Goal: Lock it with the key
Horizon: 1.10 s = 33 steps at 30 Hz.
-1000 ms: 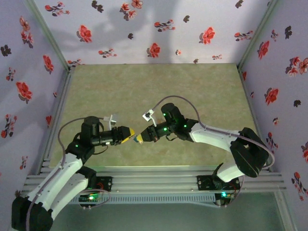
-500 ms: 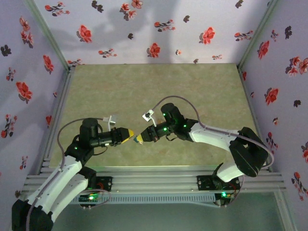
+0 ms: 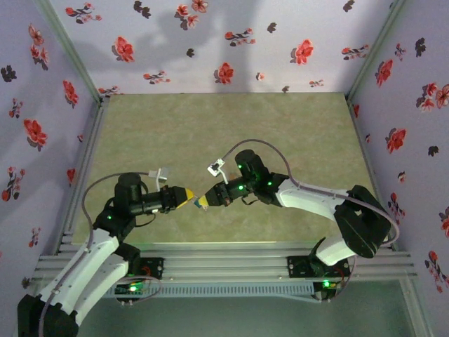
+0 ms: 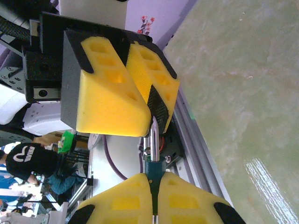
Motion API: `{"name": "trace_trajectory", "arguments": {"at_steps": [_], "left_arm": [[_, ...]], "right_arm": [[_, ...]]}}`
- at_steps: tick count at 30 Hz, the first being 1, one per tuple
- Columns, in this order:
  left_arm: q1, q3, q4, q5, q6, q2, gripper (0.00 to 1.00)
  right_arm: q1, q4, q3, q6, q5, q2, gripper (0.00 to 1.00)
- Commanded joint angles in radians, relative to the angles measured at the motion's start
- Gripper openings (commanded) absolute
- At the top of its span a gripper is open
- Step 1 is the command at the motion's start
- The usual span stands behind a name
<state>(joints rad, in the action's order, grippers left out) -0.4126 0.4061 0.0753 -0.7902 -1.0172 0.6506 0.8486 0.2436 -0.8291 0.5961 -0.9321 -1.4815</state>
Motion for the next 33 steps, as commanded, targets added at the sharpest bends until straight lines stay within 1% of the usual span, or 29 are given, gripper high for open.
{"name": "trace_trajectory", "arguments": {"at_steps": [1,4,7,11,25,33], "left_arm": [[0.011,-0.012,-0.010,-0.028,0.018,-0.020,0.19],[0.011,-0.013,-0.009,-0.029,0.017,-0.027,0.17],[0.011,-0.013,-0.009,-0.031,0.024,-0.031,0.13],[0.010,-0.018,0.001,-0.032,0.038,-0.038,0.00],[0.010,-0.084,-0.053,-0.030,0.056,-0.095,0.00],[0.011,-0.146,-0.145,-0.033,0.011,-0.111,0.00]], "right_arm": [[-0.008,0.056,0.010,0.025,-0.039,-0.003,0.00],[-0.011,0.062,0.010,0.032,-0.043,-0.009,0.00],[-0.015,0.098,0.017,0.063,-0.061,-0.014,0.00],[-0.026,0.208,0.038,0.145,-0.100,-0.016,0.00],[-0.036,0.574,0.070,0.441,-0.189,-0.057,0.00],[-0.037,0.612,0.049,0.475,-0.195,-0.078,0.00]]}}
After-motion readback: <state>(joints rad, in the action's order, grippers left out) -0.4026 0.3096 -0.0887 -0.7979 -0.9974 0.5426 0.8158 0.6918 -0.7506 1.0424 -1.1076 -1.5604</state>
